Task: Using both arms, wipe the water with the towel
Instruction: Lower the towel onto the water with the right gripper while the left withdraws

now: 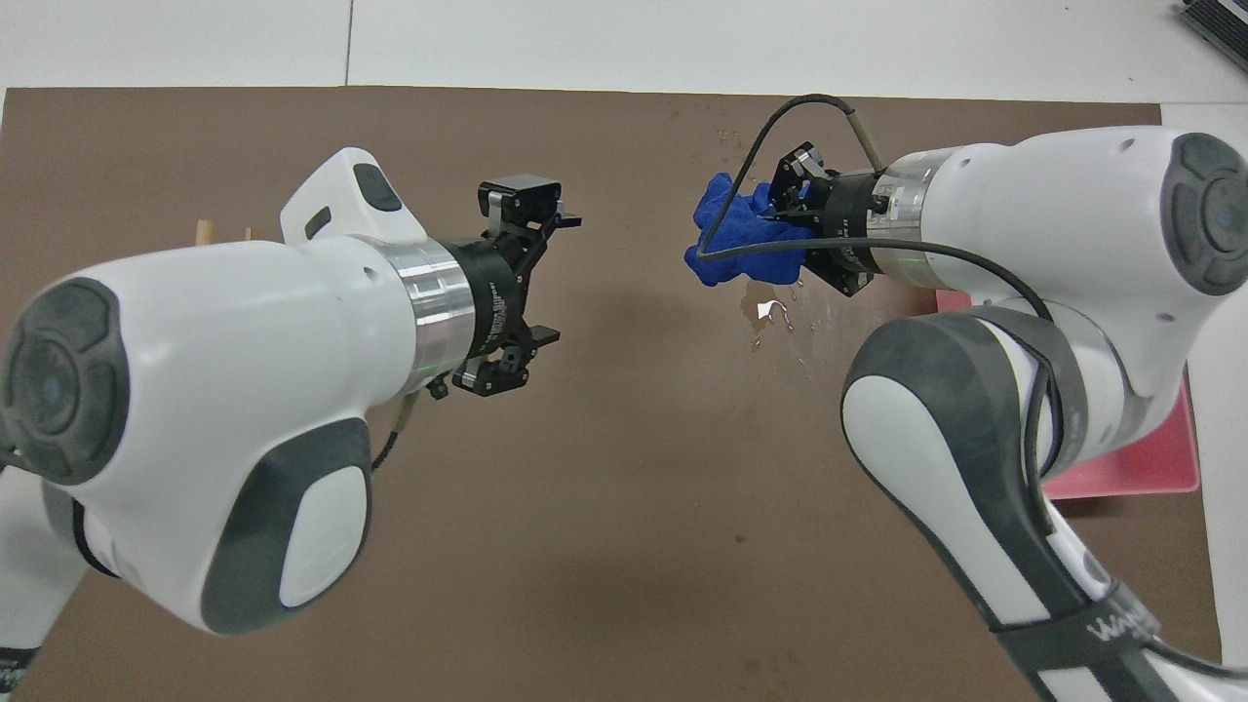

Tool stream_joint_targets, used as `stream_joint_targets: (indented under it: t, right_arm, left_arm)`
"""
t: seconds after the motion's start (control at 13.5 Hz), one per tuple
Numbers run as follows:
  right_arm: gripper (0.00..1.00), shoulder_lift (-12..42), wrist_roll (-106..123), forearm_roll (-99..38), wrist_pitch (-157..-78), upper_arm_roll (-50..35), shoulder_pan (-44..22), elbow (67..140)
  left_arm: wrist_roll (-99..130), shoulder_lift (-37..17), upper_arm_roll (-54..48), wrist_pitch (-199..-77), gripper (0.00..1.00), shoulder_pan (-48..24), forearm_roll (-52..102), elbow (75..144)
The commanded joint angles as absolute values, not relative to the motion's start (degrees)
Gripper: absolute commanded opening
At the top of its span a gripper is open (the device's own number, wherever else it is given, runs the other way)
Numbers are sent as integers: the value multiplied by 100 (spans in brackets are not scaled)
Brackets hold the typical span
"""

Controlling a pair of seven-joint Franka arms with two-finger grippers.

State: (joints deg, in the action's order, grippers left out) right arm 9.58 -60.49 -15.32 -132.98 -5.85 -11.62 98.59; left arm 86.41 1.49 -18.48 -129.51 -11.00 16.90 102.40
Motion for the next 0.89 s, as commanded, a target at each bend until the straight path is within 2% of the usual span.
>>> stream_joint_targets:
  t: [0.0,0.15,0.37,0.59,0.81]
  right_arm:
    - [0,1676,-5127,-1372,-14384,-642,-1108,9791]
    - [0,2186,-4232,-1143,-15096,-633,-1108,9721]
    - [0,2802,-3388,-1125,-15853,-633,-950,9633]
    - [0,3434,-2533,-1125,-16705,-633,-861,9642]
    - [0,3446,-2531,-1142,-16814,-624,-861,10052]
  left_arm:
    - [6749,290,-1837,-12526,100,-416,1582,10345]
    - [5141,316,-1802,-12079,100,85,1538,10336]
    - [3197,334,-1793,-11341,100,657,645,10214]
    - [904,238,-1793,-10112,100,1053,256,9548]
    - [37,-8,-1749,-9161,100,1257,54,8896]
